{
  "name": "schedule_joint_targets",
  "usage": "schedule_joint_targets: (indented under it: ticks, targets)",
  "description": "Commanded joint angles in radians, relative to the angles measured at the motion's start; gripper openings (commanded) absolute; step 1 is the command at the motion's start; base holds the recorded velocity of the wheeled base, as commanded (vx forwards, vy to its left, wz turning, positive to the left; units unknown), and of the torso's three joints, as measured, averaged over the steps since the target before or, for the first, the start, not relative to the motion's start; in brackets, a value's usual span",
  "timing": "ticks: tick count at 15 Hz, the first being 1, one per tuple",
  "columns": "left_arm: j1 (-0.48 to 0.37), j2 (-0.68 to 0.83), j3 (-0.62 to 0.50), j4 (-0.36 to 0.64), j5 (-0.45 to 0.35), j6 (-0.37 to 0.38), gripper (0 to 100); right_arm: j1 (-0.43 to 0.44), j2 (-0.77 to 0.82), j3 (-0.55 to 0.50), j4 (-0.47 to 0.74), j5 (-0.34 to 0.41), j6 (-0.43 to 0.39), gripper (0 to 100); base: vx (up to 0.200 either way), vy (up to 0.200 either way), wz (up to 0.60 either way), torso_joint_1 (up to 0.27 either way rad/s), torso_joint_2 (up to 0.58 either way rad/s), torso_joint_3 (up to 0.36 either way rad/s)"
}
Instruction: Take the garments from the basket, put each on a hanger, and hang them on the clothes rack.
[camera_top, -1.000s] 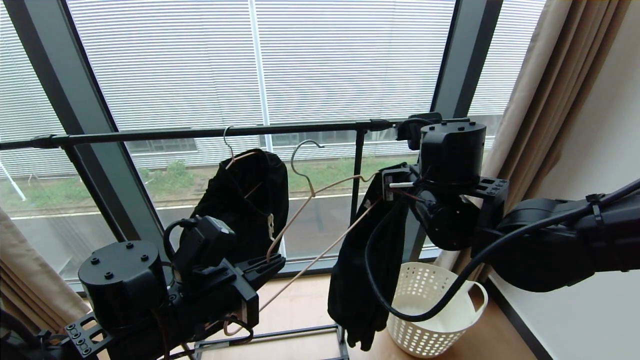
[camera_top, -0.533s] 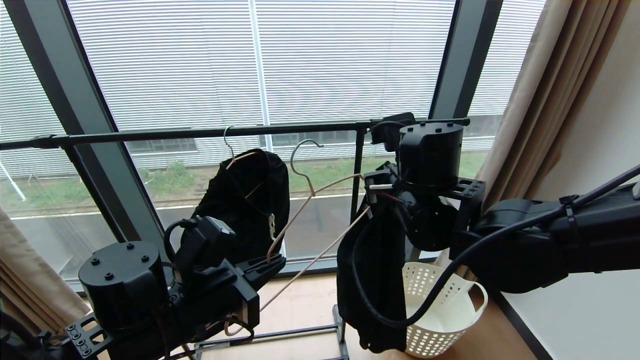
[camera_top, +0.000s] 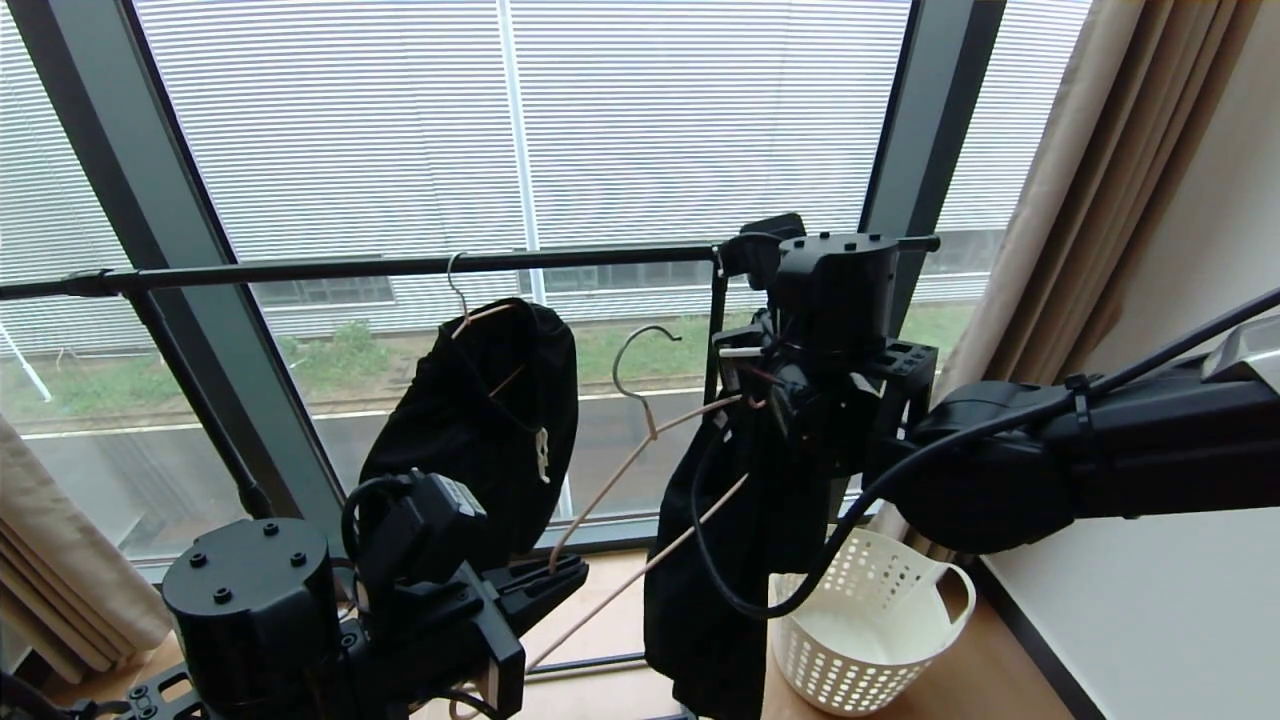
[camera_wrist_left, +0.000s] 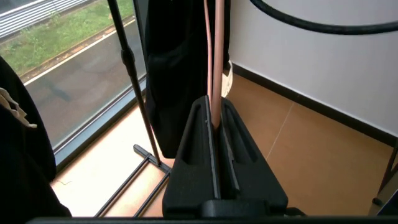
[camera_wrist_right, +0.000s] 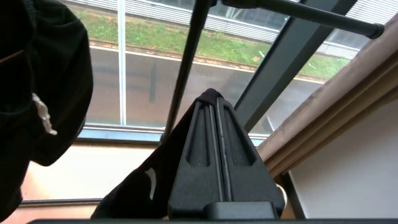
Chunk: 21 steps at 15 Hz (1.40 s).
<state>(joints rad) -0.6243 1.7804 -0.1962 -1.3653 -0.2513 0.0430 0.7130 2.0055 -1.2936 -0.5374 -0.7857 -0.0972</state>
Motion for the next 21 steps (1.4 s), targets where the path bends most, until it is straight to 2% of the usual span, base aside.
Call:
schedule_joint_targets:
  ticks: [1,4,8,14,17,21]
  targets:
    - [0.003,-0.003,0.001,0.0,-0.002,0.0,0,-0.043,0.001,-0.024,-0.003,0.005,-0.024,0,0.0,0.0,0.0,0.0,0.0,0.0]
    - [0.0,0.001,-0.002,0.0,-0.02,-0.005,0,-0.043,0.006,-0.036,-0.001,0.051,-0.033,0,0.0,0.0,0.0,0.0,0.0,0.0]
    - [0.001,0.004,-0.005,0.0,-0.023,-0.015,0,0.049,0.019,-0.006,-0.004,0.053,-0.022,0,0.0,0.0,0.0,0.0,0.0,0.0]
    - [0.017,0.011,-0.019,0.0,-0.022,-0.015,0,0.163,-0.083,0.14,-0.004,0.045,0.083,0,0.0,0.0,0.0,0.0,0.0,0.0]
    - [0.018,0.013,-0.019,0.0,-0.02,-0.015,0,0.187,-0.108,0.174,-0.006,0.042,0.094,0,0.0,0.0,0.0,0.0,0.0,0.0]
    - [0.018,0.011,-0.019,0.0,-0.02,-0.015,0,0.168,-0.111,0.163,-0.026,0.042,0.09,0,0.0,0.0,0.0,0.0,0.0,0.0]
